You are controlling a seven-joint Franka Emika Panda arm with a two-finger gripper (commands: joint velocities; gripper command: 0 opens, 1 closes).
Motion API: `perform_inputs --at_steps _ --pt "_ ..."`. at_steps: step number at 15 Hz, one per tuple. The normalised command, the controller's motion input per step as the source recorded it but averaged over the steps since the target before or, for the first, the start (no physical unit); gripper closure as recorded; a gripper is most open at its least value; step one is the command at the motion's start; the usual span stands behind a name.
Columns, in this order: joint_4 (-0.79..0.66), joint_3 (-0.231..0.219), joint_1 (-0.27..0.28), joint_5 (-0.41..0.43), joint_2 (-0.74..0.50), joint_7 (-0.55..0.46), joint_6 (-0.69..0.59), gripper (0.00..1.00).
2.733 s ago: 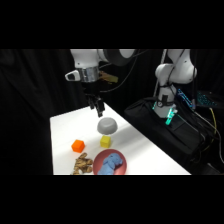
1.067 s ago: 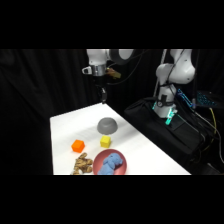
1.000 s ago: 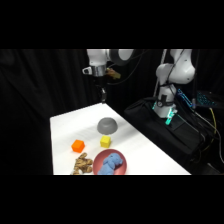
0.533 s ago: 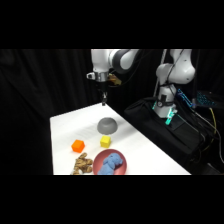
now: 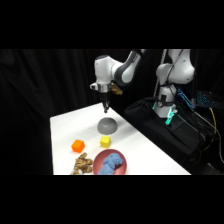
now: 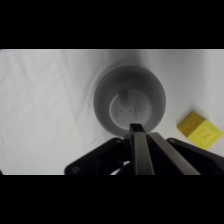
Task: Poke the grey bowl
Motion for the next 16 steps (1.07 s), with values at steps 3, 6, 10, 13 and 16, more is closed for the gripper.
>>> perform_inputs --at_steps 3,6,10,13,16 --pt "0.01 -0.043 0.002 -0.009 0.2 0.04 0.3 1.0" --pt "0.02 -0.024 -0.011 0.124 0.21 -0.01 0.28 1.0" --pt "0.05 0.006 -0.029 0.187 0.21 -0.06 0.24 1.0" --pt "0.09 0.013 -0.034 0.158 0.2 -0.05 0.21 1.0" --pt "0.09 -0.021 0.007 0.06 0.16 0.0 0.16 1.0"
